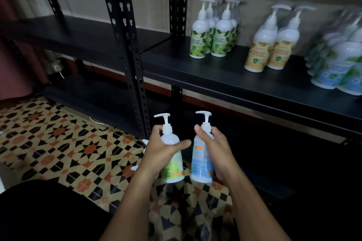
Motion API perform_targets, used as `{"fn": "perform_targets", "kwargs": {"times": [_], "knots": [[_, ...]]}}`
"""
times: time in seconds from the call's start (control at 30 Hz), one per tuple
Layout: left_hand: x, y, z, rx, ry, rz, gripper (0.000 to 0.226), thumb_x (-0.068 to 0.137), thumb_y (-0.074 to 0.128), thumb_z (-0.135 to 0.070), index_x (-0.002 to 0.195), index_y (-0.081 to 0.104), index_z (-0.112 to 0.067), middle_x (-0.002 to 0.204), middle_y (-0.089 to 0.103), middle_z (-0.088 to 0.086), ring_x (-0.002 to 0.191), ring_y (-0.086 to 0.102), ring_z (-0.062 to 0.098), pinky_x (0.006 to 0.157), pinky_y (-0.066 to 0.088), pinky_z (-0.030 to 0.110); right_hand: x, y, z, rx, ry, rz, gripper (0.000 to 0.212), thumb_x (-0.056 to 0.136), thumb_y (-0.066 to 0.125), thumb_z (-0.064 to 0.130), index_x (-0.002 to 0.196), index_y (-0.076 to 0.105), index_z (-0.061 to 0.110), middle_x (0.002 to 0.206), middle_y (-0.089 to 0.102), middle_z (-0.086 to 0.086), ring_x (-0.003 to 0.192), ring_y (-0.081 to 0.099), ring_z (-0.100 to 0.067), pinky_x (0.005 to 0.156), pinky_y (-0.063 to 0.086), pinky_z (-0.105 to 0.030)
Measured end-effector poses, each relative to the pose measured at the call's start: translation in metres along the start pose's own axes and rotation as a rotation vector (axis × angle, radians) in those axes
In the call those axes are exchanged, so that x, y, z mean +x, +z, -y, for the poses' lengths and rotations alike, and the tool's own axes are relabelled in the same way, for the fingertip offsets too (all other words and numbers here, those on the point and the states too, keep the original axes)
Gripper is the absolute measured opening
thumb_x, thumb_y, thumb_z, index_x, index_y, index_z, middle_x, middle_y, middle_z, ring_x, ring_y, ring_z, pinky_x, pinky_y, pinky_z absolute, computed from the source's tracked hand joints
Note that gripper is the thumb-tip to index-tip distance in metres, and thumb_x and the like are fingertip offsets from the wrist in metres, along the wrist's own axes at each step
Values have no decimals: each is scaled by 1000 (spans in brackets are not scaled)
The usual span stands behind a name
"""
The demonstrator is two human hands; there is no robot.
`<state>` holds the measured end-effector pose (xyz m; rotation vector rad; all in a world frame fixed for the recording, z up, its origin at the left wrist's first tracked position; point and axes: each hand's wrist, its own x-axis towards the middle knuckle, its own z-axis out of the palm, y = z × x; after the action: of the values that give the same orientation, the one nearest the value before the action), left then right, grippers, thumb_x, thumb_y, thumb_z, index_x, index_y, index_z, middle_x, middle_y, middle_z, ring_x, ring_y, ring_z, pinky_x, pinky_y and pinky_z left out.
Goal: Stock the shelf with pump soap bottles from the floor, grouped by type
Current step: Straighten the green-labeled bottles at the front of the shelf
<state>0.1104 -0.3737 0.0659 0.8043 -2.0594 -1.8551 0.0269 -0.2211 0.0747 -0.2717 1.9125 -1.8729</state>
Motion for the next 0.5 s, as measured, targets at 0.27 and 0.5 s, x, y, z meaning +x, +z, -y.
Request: {"fn": "perform_targets", "kwargs": {"times": [0.27,0.5], "knots": [[-12,-1,-1,13,-24,-86,63,51,85,-23,100,47,-33,97,69,7,85,72,28,80,62,56,-19,-8,-3,-75,-28,0,58,62,96,12,108,61,20,92,68,-8,75,68,-16,68,61,-34],[-24,-1,9,-17,160,-117,32,83,85,-22,108,70,-35,85,74,-5,79,72,14,82,61,46,-17,-11,-14,-31,-56,-62,49,61,89,3,99,70,26,79,69,-1,71,67,-21,69,62,-45]]}}
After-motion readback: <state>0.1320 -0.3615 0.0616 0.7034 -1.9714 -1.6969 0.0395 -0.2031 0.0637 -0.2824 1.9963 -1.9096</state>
